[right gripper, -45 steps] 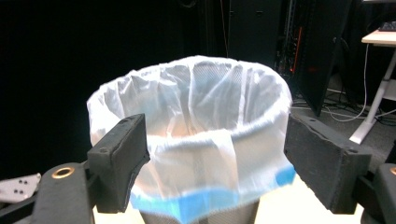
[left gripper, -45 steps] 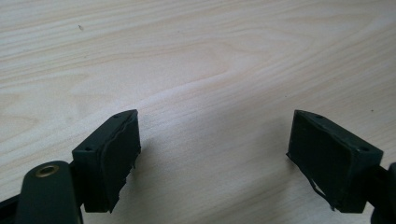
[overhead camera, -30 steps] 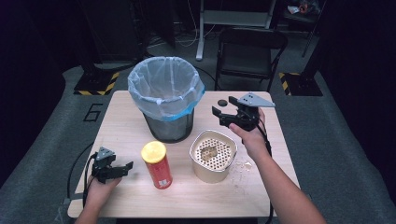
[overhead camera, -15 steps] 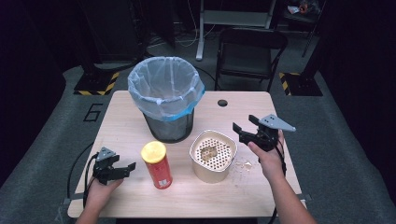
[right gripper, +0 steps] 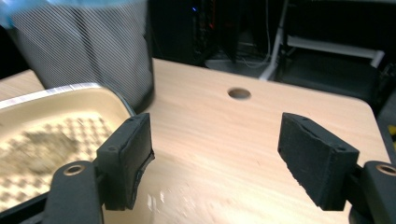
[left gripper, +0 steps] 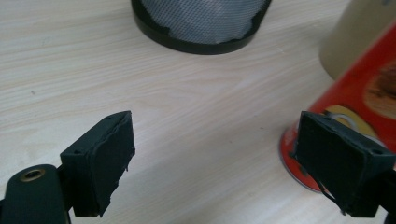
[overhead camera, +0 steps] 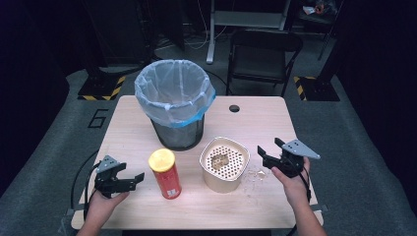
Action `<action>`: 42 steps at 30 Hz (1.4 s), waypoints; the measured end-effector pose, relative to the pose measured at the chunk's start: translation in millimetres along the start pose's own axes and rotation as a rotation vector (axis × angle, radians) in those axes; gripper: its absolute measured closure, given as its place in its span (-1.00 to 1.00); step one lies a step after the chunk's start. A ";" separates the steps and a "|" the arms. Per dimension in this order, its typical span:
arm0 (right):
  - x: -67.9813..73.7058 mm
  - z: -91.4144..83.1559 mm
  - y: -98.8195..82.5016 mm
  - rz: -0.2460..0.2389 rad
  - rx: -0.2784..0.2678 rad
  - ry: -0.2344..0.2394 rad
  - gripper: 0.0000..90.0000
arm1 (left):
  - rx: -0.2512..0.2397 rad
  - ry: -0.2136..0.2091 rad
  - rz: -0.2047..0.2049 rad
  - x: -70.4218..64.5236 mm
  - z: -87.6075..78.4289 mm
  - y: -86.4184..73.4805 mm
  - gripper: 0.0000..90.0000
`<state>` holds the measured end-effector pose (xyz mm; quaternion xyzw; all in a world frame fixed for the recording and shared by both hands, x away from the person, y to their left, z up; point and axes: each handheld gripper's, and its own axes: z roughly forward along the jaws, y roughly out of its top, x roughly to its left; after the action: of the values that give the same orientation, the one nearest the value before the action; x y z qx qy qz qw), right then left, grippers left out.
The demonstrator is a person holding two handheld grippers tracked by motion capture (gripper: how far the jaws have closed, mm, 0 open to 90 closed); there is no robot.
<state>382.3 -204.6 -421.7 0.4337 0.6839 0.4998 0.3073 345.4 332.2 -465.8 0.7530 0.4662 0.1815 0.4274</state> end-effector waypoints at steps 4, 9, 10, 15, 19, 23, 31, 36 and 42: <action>-7.7 2.1 -15.2 0.020 0.026 -0.036 -0.43 | -0.008 -0.041 0.044 -10.7 -9.0 1.4 -0.75; -13.4 6.7 -28.5 0.004 0.058 -0.061 -0.43 | -0.010 -0.091 0.067 -22.6 -16.4 3.1 -0.75; -14.1 7.3 -30.5 0.005 0.061 -0.063 -0.43 | -0.015 -0.106 0.047 -26.5 -16.6 2.9 -0.75; -16.6 9.1 -37.7 0.007 0.082 -0.065 -0.43 | -0.011 -0.144 0.081 -37.4 -13.0 5.5 -0.75; -18.9 9.6 -42.2 0.014 0.093 -0.069 -0.43 | -0.014 -0.173 0.088 -47.5 -6.0 6.7 -0.75; -22.3 10.8 -47.3 0.016 0.107 -0.084 -0.43 | 0.009 -0.211 0.113 -57.0 3.5 9.8 -0.74; -24.0 12.2 -52.9 0.021 0.126 -0.080 -0.43 | 0.016 -0.235 0.130 -68.3 20.4 12.5 -0.73; -24.1 13.4 -54.6 0.016 0.132 -0.078 -0.43 | 0.010 -0.243 0.141 -69.8 25.7 11.7 -0.69; -25.1 14.3 -56.0 0.024 0.132 -0.079 -0.43 | 0.002 -0.253 0.141 -70.1 32.2 10.8 -0.67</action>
<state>389.5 -228.2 -479.7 0.4805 0.6976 0.4397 0.2986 338.0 254.6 -466.6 0.8012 0.3547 0.1143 0.4682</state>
